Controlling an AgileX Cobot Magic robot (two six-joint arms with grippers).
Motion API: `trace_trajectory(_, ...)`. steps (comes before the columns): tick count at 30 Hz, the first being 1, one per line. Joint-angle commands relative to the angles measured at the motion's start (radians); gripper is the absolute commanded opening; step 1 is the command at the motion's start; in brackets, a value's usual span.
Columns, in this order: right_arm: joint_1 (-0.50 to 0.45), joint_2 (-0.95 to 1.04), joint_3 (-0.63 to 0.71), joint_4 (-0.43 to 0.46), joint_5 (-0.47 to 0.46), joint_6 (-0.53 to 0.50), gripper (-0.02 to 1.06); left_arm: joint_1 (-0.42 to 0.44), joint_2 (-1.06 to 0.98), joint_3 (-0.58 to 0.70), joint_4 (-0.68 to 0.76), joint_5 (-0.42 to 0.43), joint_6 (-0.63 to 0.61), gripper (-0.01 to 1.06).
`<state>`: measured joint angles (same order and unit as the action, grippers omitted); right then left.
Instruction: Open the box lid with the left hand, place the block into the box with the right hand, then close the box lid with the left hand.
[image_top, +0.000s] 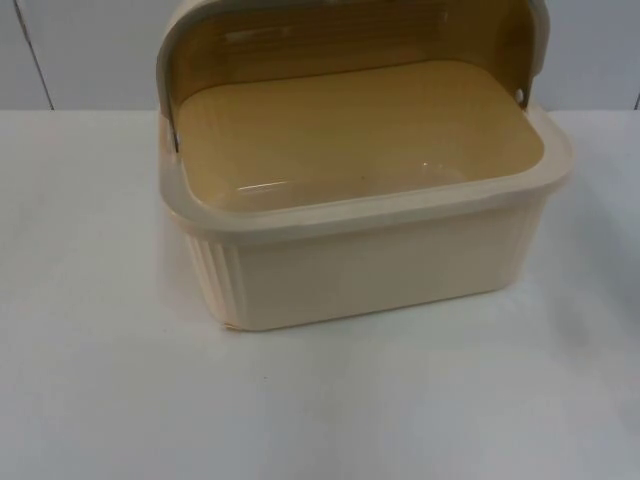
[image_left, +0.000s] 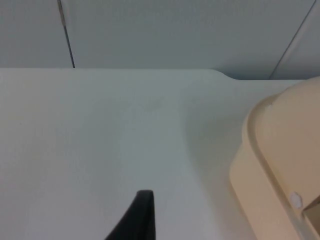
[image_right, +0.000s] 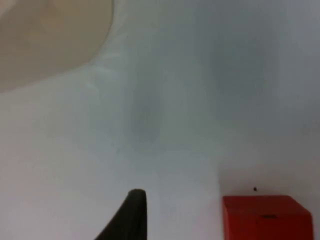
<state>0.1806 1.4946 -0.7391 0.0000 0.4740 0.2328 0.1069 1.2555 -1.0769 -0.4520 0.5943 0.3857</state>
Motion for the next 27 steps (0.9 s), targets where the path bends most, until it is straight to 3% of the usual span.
trace_trajectory(1, 0.007, 0.014, 0.03, -0.016, -0.06, 0.026, 1.05, 0.004, 0.0, 0.006, -0.012, 0.001, 0.001, 1.05)
trace_trajectory(8, 0.007, 0.021, 0.178, -0.061, -0.172, 0.041, 1.05, 0.004, 0.0, 0.006, -0.012, 0.001, 0.001, 1.05)
trace_trajectory(27, 0.007, 0.222, 0.179, -0.085, -0.243, 0.047, 1.01, 0.004, 0.0, 0.006, -0.012, 0.013, 0.001, 1.05)
